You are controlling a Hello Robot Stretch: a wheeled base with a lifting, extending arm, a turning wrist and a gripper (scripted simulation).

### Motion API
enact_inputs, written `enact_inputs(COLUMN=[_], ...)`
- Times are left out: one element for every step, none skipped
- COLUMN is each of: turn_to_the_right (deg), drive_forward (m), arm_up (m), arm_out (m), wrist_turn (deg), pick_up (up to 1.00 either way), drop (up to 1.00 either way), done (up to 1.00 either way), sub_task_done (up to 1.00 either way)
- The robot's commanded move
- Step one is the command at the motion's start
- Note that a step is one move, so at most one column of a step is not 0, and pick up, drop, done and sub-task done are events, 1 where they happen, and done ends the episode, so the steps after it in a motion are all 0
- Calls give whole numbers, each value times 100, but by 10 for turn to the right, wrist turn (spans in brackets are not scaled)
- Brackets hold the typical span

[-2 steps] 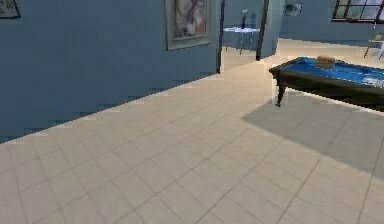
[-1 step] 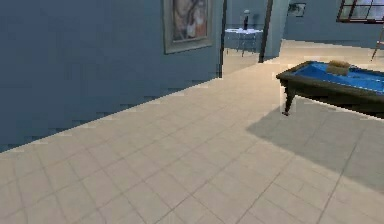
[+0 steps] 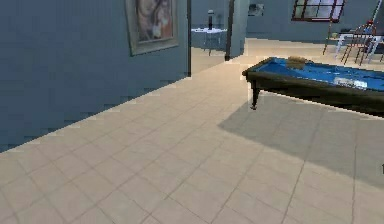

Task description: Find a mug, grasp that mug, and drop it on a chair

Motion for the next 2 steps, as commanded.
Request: enact_inputs(turn_to_the_right=[0, 30], drive_forward=[100, 0], arm_up=[0, 0], arm_out=[0, 0], wrist_turn=[0, 0], pick_up=[0, 0], drop=[0, 0], done=[0, 0], sub_task_done=[0, 0])
